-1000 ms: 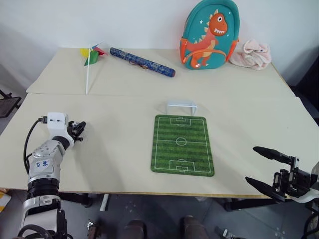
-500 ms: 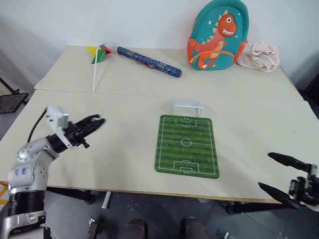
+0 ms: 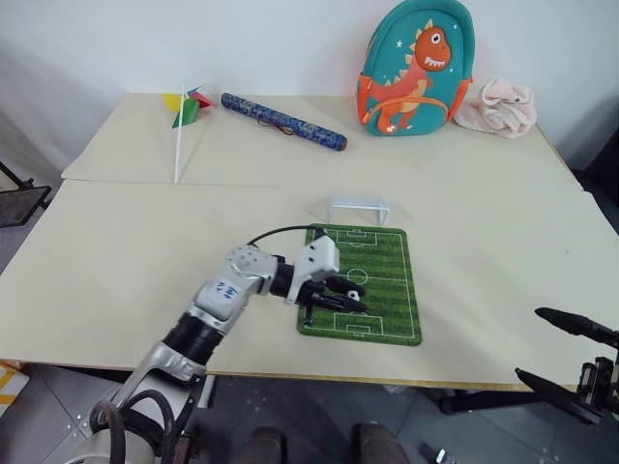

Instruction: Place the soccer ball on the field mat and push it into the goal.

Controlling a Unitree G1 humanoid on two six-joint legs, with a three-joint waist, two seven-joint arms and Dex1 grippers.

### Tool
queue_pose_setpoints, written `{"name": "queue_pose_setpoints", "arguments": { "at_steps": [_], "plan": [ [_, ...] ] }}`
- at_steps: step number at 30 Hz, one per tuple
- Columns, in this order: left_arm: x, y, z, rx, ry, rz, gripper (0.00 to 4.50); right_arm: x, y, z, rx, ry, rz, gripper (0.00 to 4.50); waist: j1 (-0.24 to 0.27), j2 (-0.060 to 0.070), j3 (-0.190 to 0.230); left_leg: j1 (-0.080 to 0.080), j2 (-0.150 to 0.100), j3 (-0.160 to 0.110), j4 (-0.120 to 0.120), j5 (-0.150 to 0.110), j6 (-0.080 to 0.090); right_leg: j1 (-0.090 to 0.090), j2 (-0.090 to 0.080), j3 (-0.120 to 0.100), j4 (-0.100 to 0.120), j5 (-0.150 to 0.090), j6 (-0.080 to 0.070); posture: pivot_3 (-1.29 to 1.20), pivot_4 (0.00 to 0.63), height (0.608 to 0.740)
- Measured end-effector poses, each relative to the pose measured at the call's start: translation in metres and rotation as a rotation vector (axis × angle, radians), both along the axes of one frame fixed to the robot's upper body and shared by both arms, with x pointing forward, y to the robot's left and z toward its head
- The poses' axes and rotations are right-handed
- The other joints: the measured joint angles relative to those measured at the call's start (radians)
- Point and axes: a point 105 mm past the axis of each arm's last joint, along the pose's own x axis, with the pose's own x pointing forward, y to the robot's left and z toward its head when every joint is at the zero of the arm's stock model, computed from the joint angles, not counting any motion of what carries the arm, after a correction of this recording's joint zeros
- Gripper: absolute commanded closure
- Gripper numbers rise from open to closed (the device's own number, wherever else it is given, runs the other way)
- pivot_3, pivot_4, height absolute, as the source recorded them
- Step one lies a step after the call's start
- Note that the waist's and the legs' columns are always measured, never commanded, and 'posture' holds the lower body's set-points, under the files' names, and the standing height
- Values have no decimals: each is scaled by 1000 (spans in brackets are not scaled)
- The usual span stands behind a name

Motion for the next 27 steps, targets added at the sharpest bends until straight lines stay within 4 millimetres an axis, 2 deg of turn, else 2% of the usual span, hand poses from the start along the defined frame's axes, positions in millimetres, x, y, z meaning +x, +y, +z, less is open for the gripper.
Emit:
{"name": "queue_pose_setpoints", "arguments": {
  "at_steps": [3, 6, 13, 21, 23, 27],
  "plan": [
    [-7, -16, -13, 24, -41, -21, 3628, -4, 5, -2, 11, -2, -2, 0, 6, 0, 0, -1, -1, -1, 1, 0, 0, 0, -1, 0, 0, 0, 1, 0, 150, 740],
    [-6, -21, -19, 26, -55, 0, 3628, -10, 8, -4, 10, 10, 0, 0, 8, 0, 0, -1, 0, -2, 1, 0, 0, 0, -1, 0, 0, 0, 1, 0, 150, 740],
    [-5, -21, -23, 49, -86, 10, 3628, -25, 19, -17, 14, 110, 51, 0, 10, 0, 0, 0, -1, -3, 1, 0, 0, 1, -1, 0, 0, 0, 1, 0, 150, 740],
    [-10, -17, -24, 61, -62, -3, 3628, -18, 20, -16, 9, 82, 63, 0, 9, 0, 0, 1, 0, -4, 1, 0, 0, 2, -1, 1, 0, 0, 1, 0, 150, 740],
    [-10, -17, -24, 61, -56, 0, 2882, -17, 19, -17, 11, 81, 60, 0, 9, 0, 0, 1, 0, -4, 1, 0, 0, 2, -1, 1, 0, 0, 1, 0, 150, 740],
    [-12, -15, -25, 60, -42, 1, 1719, -10, 22, -18, 15, 75, 80, 0, 9, 0, 0, 2, 0, -4, 1, 0, 0, 2, -1, 1, 0, 0, 1, 0, 150, 740]
  ]
}}
